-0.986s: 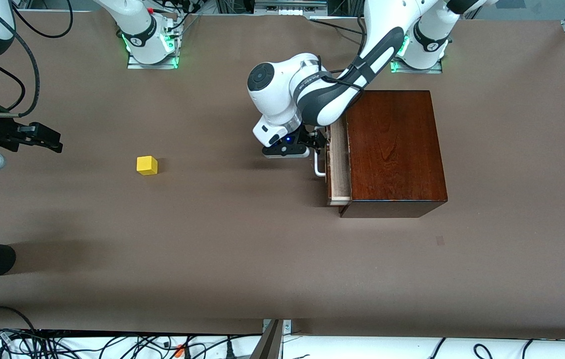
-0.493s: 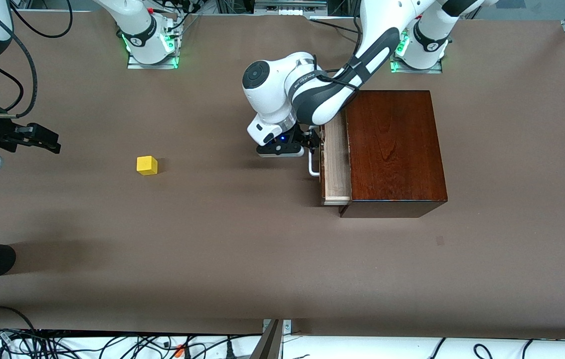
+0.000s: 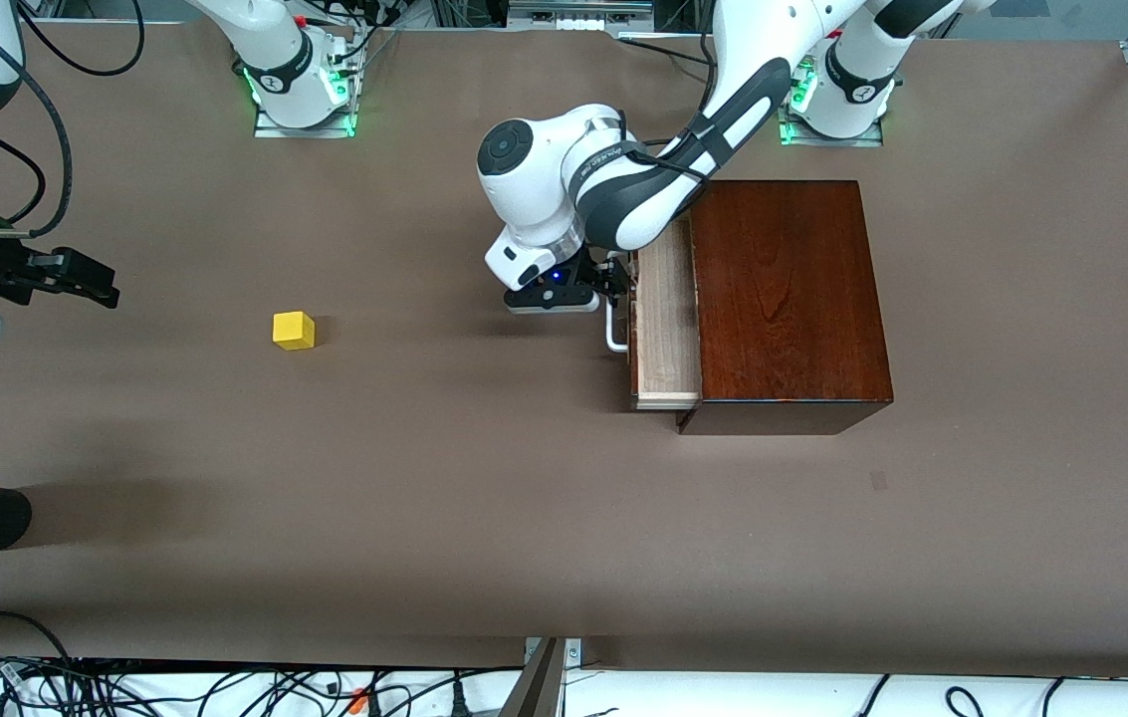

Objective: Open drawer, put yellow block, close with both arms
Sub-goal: 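Pull the drawer out of the box by its handle with the left gripper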

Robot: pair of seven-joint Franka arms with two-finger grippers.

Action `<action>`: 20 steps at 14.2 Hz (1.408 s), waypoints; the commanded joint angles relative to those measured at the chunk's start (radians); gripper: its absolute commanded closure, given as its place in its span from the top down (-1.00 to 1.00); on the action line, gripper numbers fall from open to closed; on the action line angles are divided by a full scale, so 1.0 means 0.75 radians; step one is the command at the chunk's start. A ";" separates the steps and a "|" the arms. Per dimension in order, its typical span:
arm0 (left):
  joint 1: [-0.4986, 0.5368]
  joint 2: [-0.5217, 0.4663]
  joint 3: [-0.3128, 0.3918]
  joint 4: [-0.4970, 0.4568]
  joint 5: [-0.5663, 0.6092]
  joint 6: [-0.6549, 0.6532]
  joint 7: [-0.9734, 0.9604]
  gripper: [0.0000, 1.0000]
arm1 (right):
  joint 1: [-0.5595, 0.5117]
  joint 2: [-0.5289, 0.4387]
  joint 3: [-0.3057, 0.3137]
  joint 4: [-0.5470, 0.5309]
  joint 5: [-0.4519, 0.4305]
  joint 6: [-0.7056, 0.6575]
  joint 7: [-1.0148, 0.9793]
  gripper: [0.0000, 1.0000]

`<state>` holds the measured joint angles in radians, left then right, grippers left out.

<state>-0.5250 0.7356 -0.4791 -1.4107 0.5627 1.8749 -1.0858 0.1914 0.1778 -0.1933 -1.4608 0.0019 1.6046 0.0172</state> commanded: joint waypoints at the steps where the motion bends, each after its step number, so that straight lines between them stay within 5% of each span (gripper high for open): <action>1: -0.075 0.076 -0.014 0.138 -0.055 0.038 -0.045 1.00 | -0.012 -0.006 0.004 -0.012 -0.011 0.018 -0.021 1.00; 20: -0.110 0.099 -0.018 0.204 -0.118 0.128 -0.076 1.00 | -0.022 -0.010 0.018 -0.073 0.073 0.028 -0.127 1.00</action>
<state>-0.5684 0.7841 -0.4693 -1.3269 0.5302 1.9258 -1.1311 0.1809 0.1908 -0.1867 -1.4869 0.0214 1.6213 -0.0248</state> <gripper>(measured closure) 0.000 0.000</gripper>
